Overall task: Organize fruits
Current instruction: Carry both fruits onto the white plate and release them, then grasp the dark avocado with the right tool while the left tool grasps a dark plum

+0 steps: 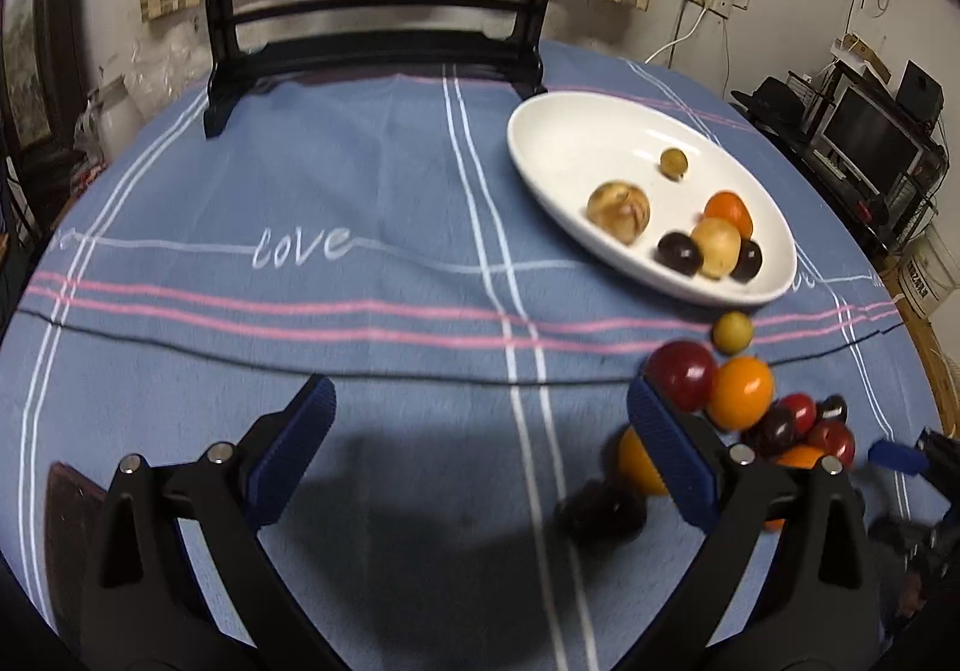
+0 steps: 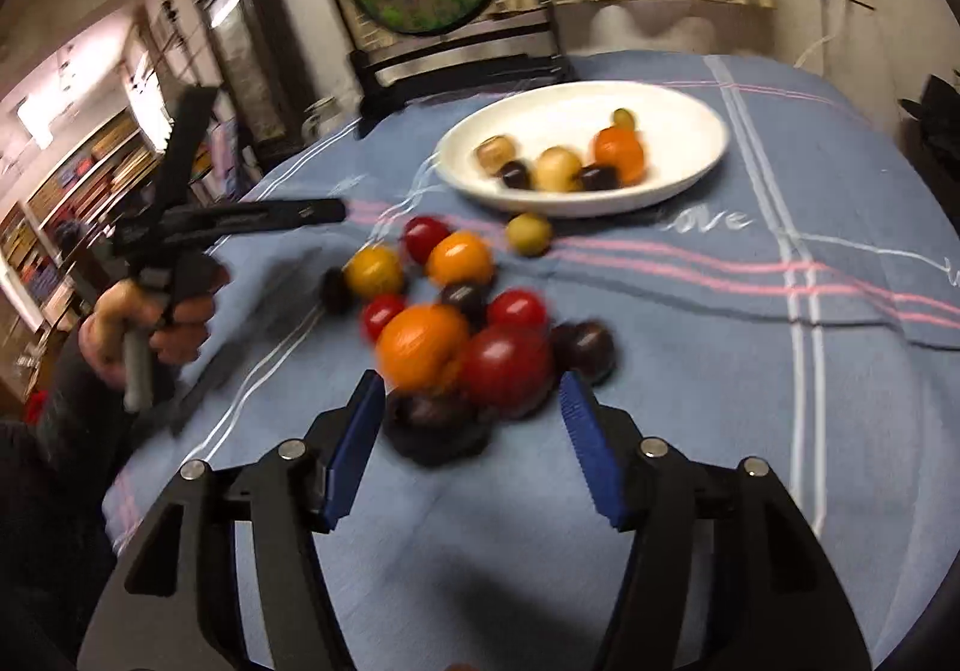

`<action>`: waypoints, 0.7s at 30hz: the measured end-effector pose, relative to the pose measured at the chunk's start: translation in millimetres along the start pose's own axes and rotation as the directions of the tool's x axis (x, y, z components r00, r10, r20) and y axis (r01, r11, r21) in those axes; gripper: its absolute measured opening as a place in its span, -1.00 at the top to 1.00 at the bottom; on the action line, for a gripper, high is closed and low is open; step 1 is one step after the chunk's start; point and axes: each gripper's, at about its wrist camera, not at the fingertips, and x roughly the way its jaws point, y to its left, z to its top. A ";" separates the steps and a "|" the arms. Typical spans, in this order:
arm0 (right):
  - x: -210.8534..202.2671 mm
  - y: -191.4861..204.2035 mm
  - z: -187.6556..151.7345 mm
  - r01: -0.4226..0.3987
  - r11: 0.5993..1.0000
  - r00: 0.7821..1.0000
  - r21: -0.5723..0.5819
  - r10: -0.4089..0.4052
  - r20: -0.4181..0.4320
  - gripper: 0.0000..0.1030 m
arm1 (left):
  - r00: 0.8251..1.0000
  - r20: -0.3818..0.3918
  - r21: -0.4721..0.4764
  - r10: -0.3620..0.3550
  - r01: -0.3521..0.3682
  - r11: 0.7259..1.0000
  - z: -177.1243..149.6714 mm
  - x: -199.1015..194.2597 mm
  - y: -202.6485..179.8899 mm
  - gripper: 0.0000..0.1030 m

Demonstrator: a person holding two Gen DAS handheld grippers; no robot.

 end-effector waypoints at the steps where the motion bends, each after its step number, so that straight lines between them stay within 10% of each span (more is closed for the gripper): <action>1: 2.4 4.9 -2.7 0.009 1.000 1.000 -0.014 -0.009 -0.020 -0.19 | 1.000 -0.004 -0.001 -0.003 0.003 1.000 -2.2 -0.3 0.8 -0.93; 21: 32.8 6.3 -2.8 0.015 0.998 0.994 0.054 -0.009 -0.105 -0.04 | 0.999 0.020 0.007 0.046 -0.047 0.999 -12.2 -17.9 12.4 -0.93</action>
